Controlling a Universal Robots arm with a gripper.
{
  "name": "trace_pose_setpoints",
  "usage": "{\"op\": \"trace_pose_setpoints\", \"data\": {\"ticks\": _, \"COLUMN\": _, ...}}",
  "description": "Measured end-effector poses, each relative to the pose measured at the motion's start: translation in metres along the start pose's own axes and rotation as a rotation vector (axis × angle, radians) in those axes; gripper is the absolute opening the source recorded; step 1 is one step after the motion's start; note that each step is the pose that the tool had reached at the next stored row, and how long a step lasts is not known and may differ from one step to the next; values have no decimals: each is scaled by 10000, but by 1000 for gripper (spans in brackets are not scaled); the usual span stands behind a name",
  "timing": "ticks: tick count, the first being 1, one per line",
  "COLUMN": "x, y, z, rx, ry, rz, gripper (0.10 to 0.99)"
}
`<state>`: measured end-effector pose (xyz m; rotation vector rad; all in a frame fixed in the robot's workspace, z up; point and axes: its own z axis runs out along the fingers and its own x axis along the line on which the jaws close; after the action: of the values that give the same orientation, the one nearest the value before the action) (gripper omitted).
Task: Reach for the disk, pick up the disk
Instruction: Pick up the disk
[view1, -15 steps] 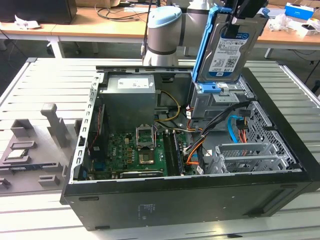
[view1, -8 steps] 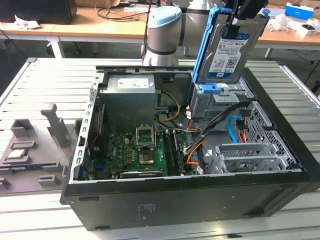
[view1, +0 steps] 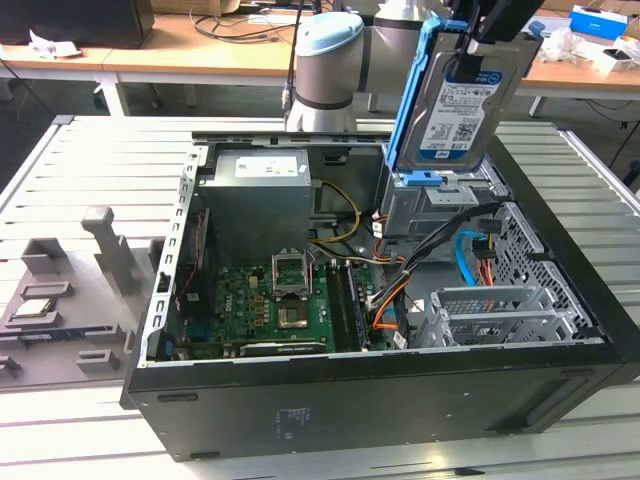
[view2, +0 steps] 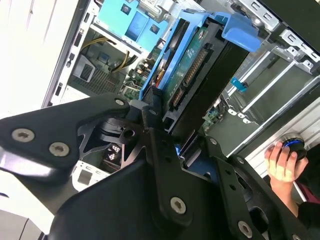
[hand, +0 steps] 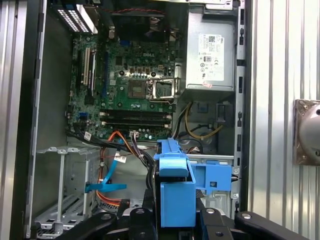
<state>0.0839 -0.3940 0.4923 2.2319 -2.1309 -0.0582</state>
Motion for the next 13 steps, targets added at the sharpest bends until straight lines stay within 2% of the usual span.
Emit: {"op": "trace_pose_setpoints", "data": {"ticks": 13, "x": 142, "y": 6, "z": 6, "rx": 0, "ry": 0, "rz": 0, "gripper": 369}}
